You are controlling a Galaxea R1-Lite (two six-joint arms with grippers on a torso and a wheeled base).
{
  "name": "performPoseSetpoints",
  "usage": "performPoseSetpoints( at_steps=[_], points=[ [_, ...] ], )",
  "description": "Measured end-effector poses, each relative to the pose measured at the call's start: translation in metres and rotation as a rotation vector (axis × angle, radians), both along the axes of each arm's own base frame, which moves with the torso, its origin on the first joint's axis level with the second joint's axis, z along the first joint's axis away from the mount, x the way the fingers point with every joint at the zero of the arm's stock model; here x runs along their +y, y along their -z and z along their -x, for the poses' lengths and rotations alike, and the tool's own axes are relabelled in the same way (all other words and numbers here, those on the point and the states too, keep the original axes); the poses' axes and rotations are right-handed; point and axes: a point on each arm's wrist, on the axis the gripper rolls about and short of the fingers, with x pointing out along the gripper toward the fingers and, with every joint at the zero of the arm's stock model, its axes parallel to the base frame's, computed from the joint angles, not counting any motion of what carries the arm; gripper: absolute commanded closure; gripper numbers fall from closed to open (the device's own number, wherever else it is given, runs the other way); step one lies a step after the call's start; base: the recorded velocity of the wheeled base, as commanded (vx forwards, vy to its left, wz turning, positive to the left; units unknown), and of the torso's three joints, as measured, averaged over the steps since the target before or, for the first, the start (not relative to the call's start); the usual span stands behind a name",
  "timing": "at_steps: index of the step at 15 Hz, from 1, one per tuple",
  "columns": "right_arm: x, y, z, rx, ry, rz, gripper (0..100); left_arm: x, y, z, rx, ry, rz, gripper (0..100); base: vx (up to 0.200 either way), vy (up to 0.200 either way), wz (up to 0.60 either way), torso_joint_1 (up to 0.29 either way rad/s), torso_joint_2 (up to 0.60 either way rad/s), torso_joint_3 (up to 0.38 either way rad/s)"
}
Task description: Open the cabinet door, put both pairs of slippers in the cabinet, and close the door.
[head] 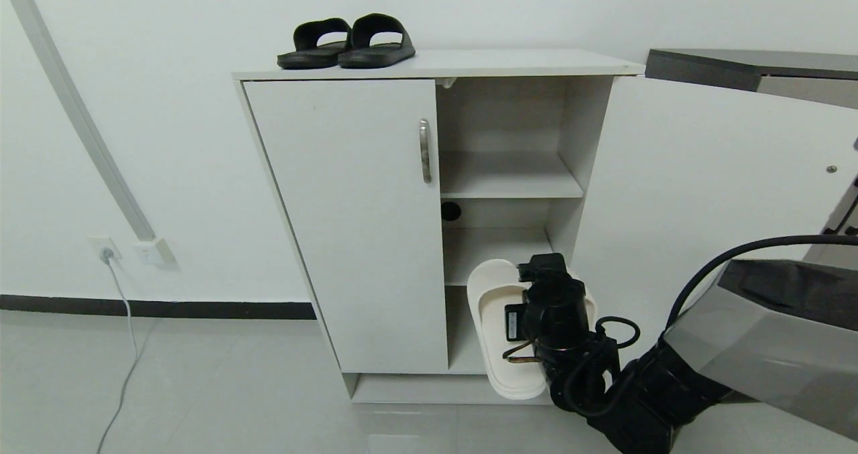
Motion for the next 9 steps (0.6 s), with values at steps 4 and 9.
performPoseSetpoints(
  at_steps=[4,9],
  points=[
    [0.013,0.016,-0.011,0.000,-0.009,-0.004,100,0.000,0.000,0.000,0.000,0.001,0.001,100,0.000,0.000,0.00,0.000,0.00,0.000],
    [0.018,0.027,-0.010,0.006,-0.019,0.001,100,0.000,0.000,0.000,0.000,0.002,0.009,100,0.000,0.000,0.00,0.000,0.00,0.000]
  ],
)
